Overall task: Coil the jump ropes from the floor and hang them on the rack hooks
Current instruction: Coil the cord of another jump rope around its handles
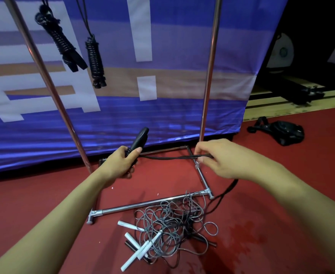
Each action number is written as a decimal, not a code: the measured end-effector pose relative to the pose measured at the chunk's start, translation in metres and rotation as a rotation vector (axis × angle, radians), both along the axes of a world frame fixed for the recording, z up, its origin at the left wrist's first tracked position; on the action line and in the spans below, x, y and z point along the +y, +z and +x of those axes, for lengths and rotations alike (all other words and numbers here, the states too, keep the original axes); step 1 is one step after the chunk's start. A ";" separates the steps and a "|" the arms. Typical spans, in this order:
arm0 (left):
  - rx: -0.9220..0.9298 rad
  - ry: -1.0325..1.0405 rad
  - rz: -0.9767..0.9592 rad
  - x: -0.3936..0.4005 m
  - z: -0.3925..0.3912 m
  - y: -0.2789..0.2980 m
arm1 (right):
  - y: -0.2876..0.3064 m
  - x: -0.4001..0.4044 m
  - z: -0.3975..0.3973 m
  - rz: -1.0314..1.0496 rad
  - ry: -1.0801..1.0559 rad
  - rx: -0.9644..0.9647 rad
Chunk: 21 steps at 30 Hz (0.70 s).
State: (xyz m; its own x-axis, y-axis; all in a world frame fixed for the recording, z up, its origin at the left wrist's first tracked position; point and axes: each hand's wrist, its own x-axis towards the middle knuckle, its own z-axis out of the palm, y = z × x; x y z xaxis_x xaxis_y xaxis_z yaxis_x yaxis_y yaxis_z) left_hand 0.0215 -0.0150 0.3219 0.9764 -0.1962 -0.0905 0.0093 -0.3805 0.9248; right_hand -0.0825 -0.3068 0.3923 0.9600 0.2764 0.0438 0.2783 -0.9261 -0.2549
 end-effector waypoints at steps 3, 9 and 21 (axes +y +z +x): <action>0.022 -0.058 0.086 -0.001 0.001 -0.002 | 0.018 0.010 -0.005 -0.125 0.006 -0.115; 0.145 -0.355 0.139 0.001 -0.001 -0.004 | 0.040 0.024 -0.011 -0.292 0.103 -0.274; 0.177 -1.056 0.396 -0.042 -0.046 0.023 | -0.001 -0.007 0.037 -0.058 -0.071 -0.407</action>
